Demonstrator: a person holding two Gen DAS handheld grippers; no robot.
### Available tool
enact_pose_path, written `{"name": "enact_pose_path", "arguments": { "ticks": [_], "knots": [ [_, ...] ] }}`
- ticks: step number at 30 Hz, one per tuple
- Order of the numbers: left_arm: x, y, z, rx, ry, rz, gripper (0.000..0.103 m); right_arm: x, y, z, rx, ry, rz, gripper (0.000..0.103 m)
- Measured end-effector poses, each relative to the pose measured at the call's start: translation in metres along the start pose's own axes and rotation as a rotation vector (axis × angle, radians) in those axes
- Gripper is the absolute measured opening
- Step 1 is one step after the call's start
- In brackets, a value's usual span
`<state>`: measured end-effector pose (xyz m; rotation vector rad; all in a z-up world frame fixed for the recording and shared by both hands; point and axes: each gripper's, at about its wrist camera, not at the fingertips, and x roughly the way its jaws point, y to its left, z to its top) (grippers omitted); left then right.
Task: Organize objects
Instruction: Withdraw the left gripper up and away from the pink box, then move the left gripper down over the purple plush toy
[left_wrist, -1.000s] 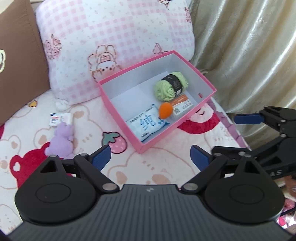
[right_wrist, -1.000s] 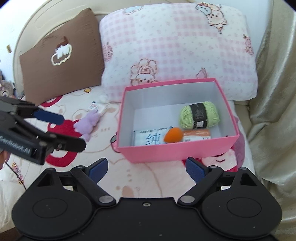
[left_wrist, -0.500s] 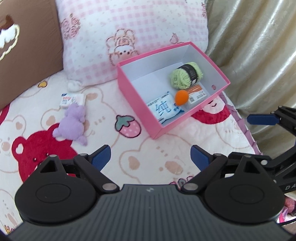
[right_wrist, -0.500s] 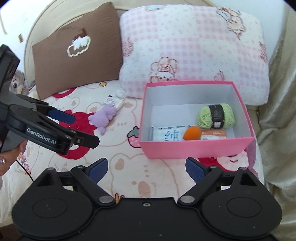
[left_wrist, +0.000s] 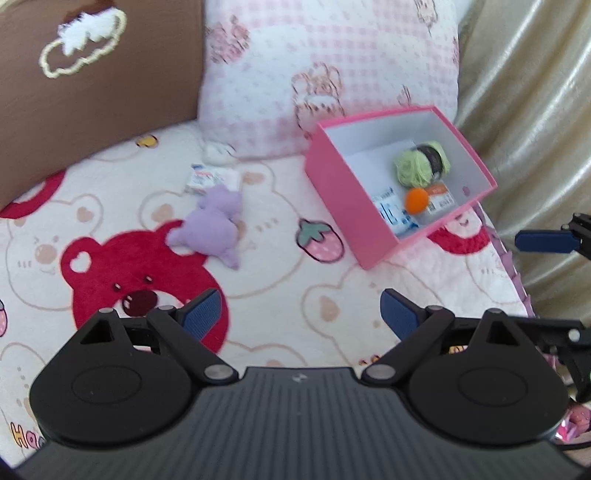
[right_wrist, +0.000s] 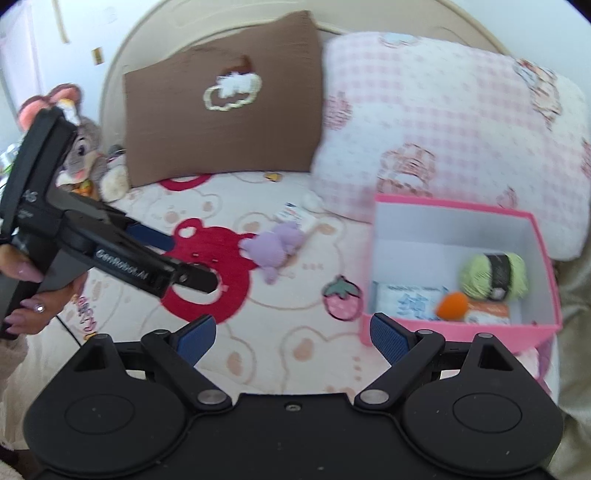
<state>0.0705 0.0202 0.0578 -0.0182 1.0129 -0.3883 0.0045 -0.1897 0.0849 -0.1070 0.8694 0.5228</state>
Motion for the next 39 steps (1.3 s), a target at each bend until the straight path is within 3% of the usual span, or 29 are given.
{"name": "enact_pose_path", "arguments": {
  "ticks": [7,13,18,21,24,31,39],
  "knots": [
    [-0.001,0.027,-0.007,-0.014,-0.037,0.012,0.094,0.016,0.026,0.012,-0.091,-0.047,0.039,0.092],
    [0.012,0.05,-0.006,-0.076,-0.051,-0.001,0.092,0.034,0.04,0.024,-0.242,-0.134,-0.027,0.093],
    [0.026,0.068,-0.002,-0.128,-0.044,-0.014,0.092,0.048,0.042,0.036,-0.311,-0.138,0.001,0.093],
    [0.035,0.08,0.0,-0.174,-0.031,-0.041,0.092,0.06,0.045,0.04,-0.352,-0.117,0.029,0.093],
    [0.043,0.089,0.002,-0.21,-0.024,-0.038,0.091,0.072,0.043,0.042,-0.362,-0.076,0.142,0.093],
    [0.062,0.101,-0.003,-0.252,-0.019,-0.053,0.091,0.108,0.04,0.045,-0.319,-0.034,0.166,0.093],
    [0.084,0.11,-0.011,-0.284,-0.044,-0.083,0.091,0.161,0.035,0.053,-0.349,0.011,0.126,0.093]
  ]
}}
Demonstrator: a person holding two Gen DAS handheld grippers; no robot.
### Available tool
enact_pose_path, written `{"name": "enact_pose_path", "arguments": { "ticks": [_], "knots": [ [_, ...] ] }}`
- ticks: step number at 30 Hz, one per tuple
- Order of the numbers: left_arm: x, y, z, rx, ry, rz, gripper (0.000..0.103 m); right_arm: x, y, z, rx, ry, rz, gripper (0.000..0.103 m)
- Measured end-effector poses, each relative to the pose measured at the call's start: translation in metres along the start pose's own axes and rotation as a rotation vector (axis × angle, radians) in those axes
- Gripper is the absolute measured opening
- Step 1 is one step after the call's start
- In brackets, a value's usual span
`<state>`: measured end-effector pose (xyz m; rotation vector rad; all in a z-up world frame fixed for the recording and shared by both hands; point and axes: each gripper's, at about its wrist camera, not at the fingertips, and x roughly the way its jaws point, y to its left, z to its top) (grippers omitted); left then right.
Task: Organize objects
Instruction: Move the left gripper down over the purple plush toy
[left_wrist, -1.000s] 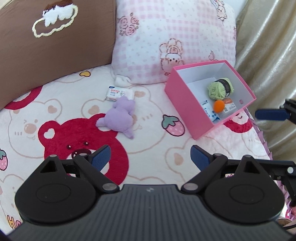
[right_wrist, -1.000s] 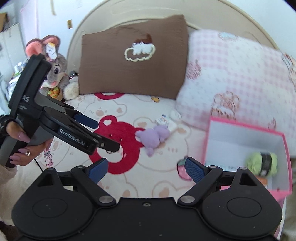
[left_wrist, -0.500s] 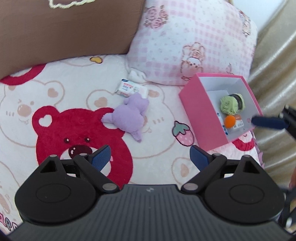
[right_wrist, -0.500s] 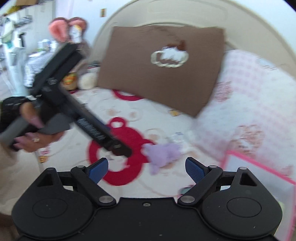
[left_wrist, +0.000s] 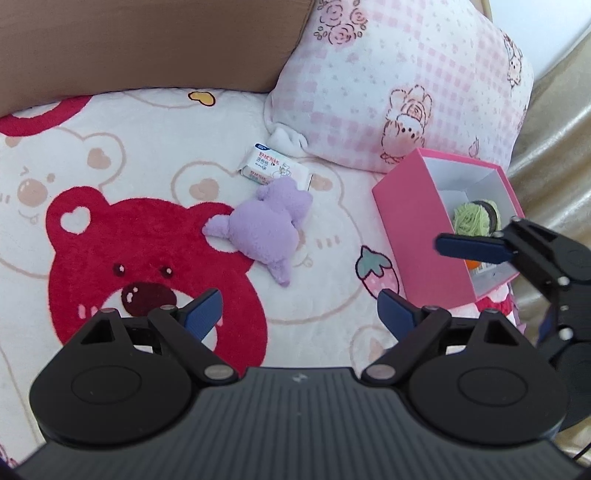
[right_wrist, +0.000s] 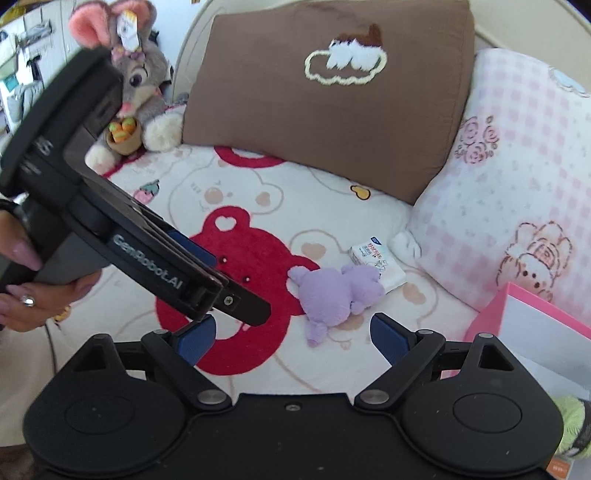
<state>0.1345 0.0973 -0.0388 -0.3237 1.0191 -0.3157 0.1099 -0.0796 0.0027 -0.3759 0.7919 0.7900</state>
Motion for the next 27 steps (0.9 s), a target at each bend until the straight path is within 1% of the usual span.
{"name": "enact_pose_path", "arguments": {
  "ticks": [7,10,13,15,18,19,22,27],
  "knots": [
    [0.017,0.018,-0.001,-0.053,-0.045,-0.03,0.09,0.033,0.008,0.004,-0.062,0.046,-0.017,0.093],
    [0.025,0.027,-0.003,-0.088,-0.054,-0.052,0.086,0.047,0.01,0.005,-0.097,0.06,-0.04,0.093],
    [0.033,0.033,-0.004,-0.114,-0.063,-0.073,0.085,0.062,0.007,0.005,-0.113,0.067,-0.067,0.093],
    [0.038,0.037,-0.005,-0.125,-0.075,-0.082,0.081,0.072,0.002,0.005,-0.108,0.067,-0.086,0.093],
    [0.047,0.042,-0.007,-0.154,-0.095,-0.098,0.079,0.09,-0.006,0.004,-0.097,0.069,-0.111,0.093],
    [0.05,0.044,-0.008,-0.165,-0.106,-0.096,0.079,0.095,-0.008,0.004,-0.095,0.07,-0.117,0.093],
    [0.059,0.047,-0.008,-0.166,-0.123,-0.079,0.073,0.11,-0.013,0.004,-0.086,0.079,-0.114,0.092],
    [0.071,0.058,-0.01,-0.194,-0.134,-0.084,0.067,0.126,-0.012,0.004,-0.13,0.084,-0.128,0.092]
  ]
}}
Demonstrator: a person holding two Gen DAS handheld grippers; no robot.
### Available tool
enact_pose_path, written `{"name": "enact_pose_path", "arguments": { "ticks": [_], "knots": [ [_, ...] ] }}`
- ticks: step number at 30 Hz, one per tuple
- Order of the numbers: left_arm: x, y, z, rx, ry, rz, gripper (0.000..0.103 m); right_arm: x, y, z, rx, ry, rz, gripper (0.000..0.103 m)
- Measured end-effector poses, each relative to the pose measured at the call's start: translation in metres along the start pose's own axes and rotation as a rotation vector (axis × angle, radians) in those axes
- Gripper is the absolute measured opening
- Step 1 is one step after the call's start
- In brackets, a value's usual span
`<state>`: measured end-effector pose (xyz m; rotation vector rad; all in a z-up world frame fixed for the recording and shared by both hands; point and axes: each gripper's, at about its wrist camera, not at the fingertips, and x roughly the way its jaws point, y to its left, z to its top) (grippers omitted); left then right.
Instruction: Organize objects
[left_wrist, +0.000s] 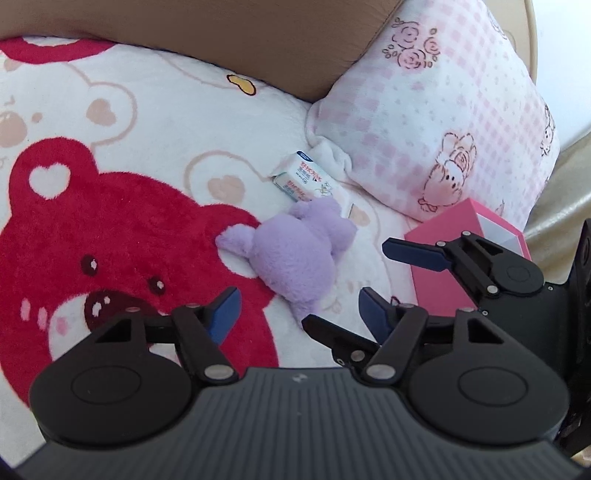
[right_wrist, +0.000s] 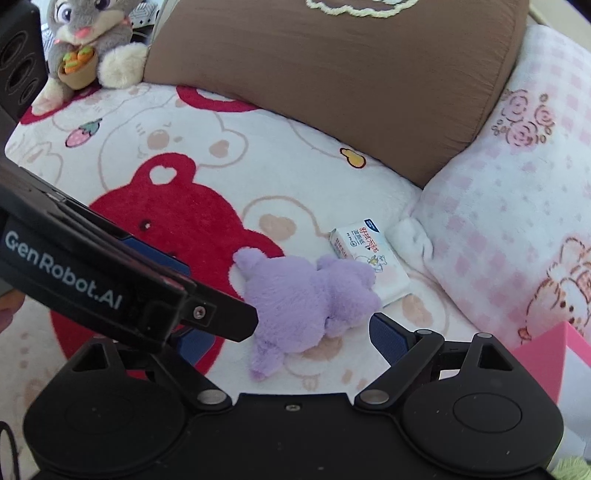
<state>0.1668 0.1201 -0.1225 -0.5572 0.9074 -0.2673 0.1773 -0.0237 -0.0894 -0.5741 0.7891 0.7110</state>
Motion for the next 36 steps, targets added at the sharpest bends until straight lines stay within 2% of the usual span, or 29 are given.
{"name": "enact_pose_path", "arguments": {
  "ticks": [3,7,13,17,20,21,22,24,28,36],
  "knots": [
    [0.006,0.008,0.0,-0.024,-0.025,-0.036,0.06,0.01,0.004,0.0,-0.062,-0.002,-0.021,0.092],
    [0.014,0.008,-0.001,-0.005,-0.041,-0.015,0.056,0.03,0.012,-0.007,-0.113,0.033,-0.058,0.09],
    [0.022,0.016,-0.004,-0.033,-0.032,-0.027,0.053,0.04,0.007,-0.011,-0.015,0.043,-0.037,0.081],
    [0.026,0.023,-0.005,-0.053,-0.037,-0.046,0.049,0.041,0.002,-0.013,0.029,0.044,-0.041,0.066],
    [0.029,0.025,-0.007,-0.059,-0.033,-0.038,0.048,0.044,-0.004,-0.016,0.079,0.047,-0.016,0.059],
    [0.029,0.026,-0.008,-0.061,-0.031,-0.042,0.048,0.044,-0.005,-0.017,0.101,0.05,-0.005,0.051],
    [0.03,0.026,-0.009,-0.061,-0.031,-0.045,0.048,0.045,-0.006,-0.017,0.123,0.056,0.012,0.048],
    [0.031,0.026,-0.01,-0.057,-0.034,-0.044,0.048,0.046,-0.004,-0.019,0.15,0.065,0.011,0.048],
    [0.032,0.022,-0.013,-0.039,-0.031,-0.049,0.047,0.045,-0.003,-0.02,0.123,0.063,0.018,0.046],
    [0.023,0.027,-0.006,-0.025,-0.023,-0.043,0.047,0.038,-0.004,-0.023,0.209,0.066,0.047,0.039]
  ]
}}
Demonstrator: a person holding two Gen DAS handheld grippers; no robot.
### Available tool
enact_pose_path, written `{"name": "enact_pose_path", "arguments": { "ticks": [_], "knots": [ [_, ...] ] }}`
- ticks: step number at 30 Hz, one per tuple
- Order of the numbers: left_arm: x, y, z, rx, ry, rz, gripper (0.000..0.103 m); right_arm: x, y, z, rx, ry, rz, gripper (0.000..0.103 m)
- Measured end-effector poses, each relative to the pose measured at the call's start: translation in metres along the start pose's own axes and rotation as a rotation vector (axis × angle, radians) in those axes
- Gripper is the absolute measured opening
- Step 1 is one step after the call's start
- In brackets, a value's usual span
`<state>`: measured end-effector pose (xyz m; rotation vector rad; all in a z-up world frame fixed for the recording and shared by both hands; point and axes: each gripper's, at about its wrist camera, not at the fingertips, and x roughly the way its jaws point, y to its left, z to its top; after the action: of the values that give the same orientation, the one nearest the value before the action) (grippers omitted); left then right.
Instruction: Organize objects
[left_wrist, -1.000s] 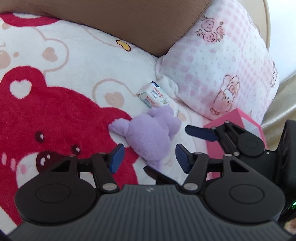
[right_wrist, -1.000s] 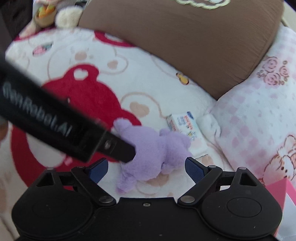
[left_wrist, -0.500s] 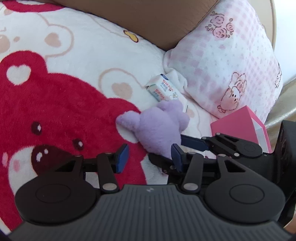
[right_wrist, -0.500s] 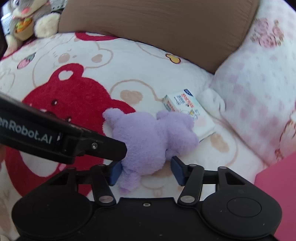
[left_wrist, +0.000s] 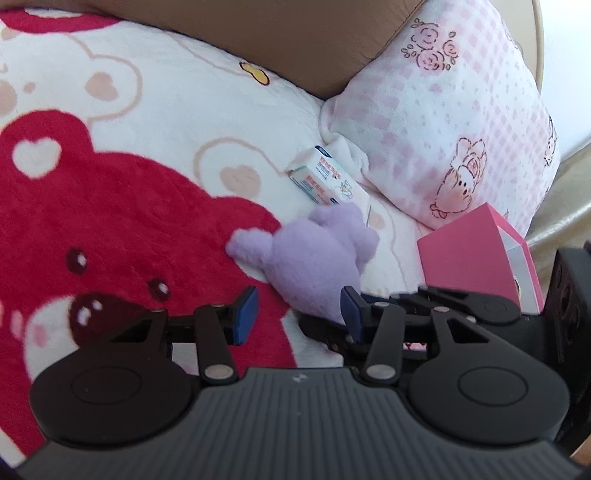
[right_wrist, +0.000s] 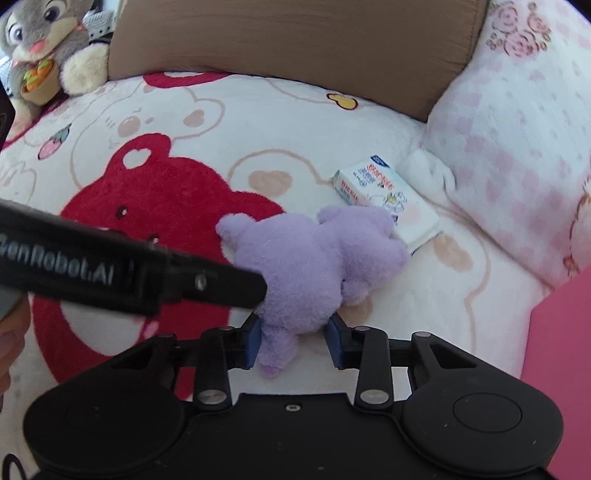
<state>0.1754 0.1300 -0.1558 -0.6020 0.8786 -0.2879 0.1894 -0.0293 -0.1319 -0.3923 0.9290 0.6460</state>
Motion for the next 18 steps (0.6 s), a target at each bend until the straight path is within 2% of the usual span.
{"name": "enact_pose_path", "arguments": {
  "ticks": [4,11,13,15,17,18],
  "knots": [
    [-0.002,0.004,0.002,-0.014,0.027,-0.012,0.047,-0.008,0.009,-0.007,0.029,-0.017,0.081,0.037],
    [-0.007,0.005,0.004,-0.021,0.045,-0.01,0.047,-0.028,0.04,-0.017,-0.073,-0.032,0.142,0.038],
    [-0.006,0.006,0.006,-0.013,0.057,0.019,0.044,-0.036,0.046,-0.017,-0.121,-0.05,0.115,0.046],
    [-0.003,0.007,0.005,0.001,0.074,0.056,0.045,-0.039,0.048,-0.016,-0.167,-0.062,0.049,0.067],
    [0.0,0.01,0.004,-0.015,0.083,0.053,0.045,-0.039,0.046,-0.014,-0.194,-0.08,-0.021,0.077],
    [-0.001,0.011,0.003,-0.023,0.082,0.049,0.044,-0.038,0.043,-0.013,-0.19,-0.086,-0.025,0.082]
  ]
}}
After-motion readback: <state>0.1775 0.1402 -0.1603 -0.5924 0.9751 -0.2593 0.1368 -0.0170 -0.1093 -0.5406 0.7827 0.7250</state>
